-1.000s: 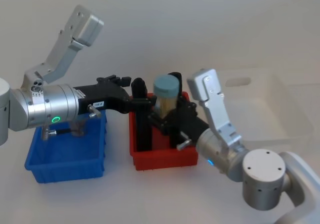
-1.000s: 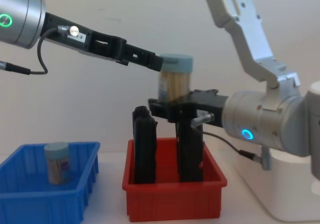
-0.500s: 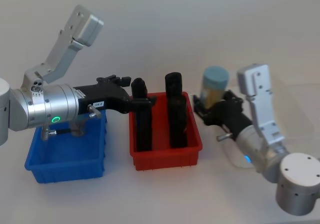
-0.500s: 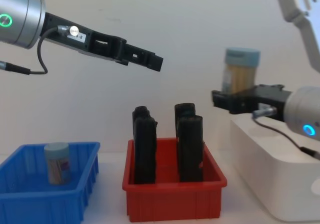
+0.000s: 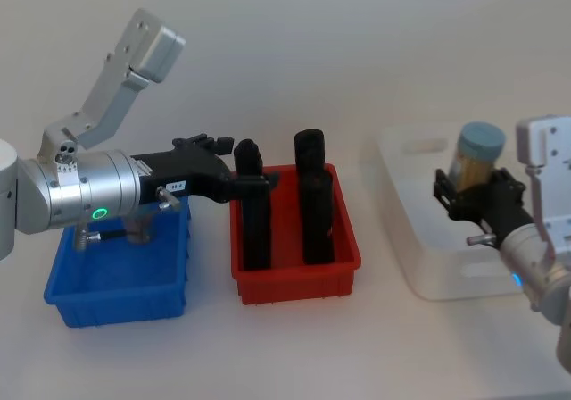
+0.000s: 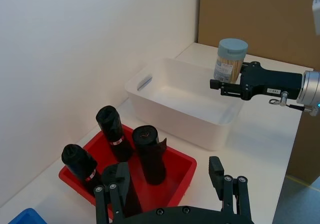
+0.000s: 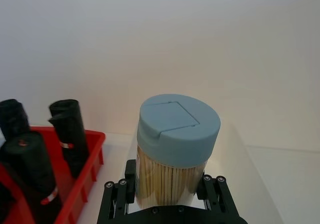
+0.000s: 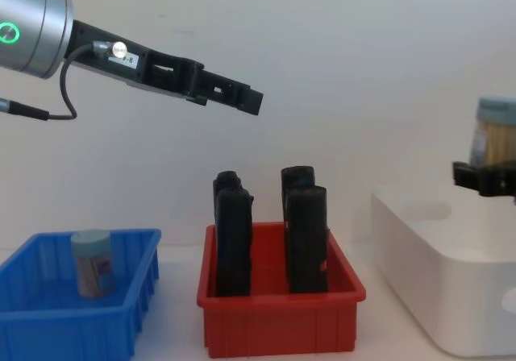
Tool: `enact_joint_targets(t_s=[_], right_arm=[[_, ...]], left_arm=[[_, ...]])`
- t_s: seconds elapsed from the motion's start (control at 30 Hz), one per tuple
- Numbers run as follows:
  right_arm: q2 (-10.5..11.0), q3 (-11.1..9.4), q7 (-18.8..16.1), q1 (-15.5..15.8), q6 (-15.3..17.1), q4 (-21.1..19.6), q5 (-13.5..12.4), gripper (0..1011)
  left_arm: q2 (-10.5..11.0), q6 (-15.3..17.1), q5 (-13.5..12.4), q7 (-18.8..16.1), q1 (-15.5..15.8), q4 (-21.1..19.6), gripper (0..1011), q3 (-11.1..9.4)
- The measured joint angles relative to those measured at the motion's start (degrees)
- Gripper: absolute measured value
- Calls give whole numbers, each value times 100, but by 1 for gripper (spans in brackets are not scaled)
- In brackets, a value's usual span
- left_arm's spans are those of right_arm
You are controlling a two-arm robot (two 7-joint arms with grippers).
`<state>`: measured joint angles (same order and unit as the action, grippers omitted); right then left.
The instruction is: Pick the cotton swabs from the blue box and place them into the white box.
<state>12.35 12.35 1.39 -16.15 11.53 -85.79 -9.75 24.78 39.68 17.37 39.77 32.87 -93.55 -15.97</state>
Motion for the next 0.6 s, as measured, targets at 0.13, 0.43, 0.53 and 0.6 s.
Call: enact_joint_targets(t_s=[0.13,0.43,0.53,0.6], right_arm=[[65,-109,41,-75,87,200,-93,652],[127,-254,-11,-316,203,727,-183,652],[129,-277,-55,-392,212,879,-189,668],[130,-287,-76,-422,212,940,-190,717]], left_arm=[[0,0,0,0,0,0,1004,0],[0,0,1,0,0,0,1004,0],[0,0,1,0,0,0,1004,0],[0,0,1,0,0,0,1004,0]])
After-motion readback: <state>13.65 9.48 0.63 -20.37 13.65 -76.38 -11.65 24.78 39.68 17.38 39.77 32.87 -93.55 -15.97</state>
